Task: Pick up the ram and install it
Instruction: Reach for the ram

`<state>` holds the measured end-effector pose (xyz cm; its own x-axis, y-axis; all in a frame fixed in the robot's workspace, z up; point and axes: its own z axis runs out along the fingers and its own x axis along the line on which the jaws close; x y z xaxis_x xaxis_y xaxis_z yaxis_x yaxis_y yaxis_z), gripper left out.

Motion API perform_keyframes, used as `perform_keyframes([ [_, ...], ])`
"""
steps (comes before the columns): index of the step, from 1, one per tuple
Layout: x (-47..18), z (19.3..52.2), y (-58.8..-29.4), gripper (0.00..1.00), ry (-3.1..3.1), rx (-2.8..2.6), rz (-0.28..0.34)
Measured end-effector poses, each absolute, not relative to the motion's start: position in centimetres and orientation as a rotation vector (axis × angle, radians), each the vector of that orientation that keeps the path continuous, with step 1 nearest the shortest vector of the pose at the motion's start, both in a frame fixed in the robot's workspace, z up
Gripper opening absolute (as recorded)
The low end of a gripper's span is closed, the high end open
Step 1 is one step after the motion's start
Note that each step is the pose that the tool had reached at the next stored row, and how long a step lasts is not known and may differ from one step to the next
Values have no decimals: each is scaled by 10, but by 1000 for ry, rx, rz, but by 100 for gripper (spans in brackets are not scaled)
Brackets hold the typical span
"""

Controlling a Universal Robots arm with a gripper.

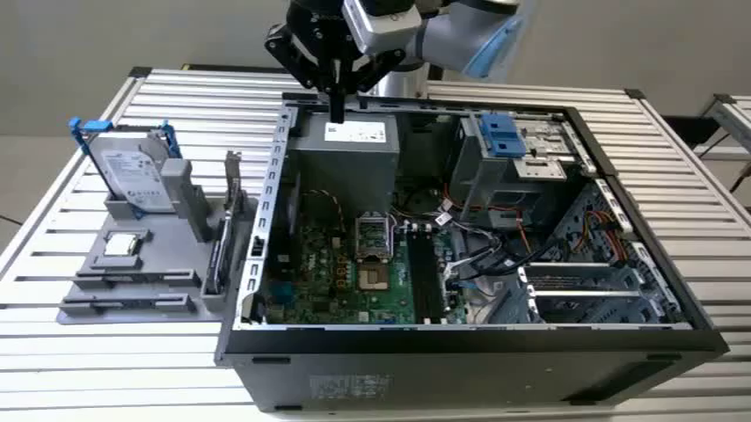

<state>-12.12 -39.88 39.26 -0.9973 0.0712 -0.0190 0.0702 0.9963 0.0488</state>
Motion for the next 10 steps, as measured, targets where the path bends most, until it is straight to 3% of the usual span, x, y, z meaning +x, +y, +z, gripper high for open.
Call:
perform_keyframes([
  [10, -126, 393, -399, 0, 3118, 110, 75],
])
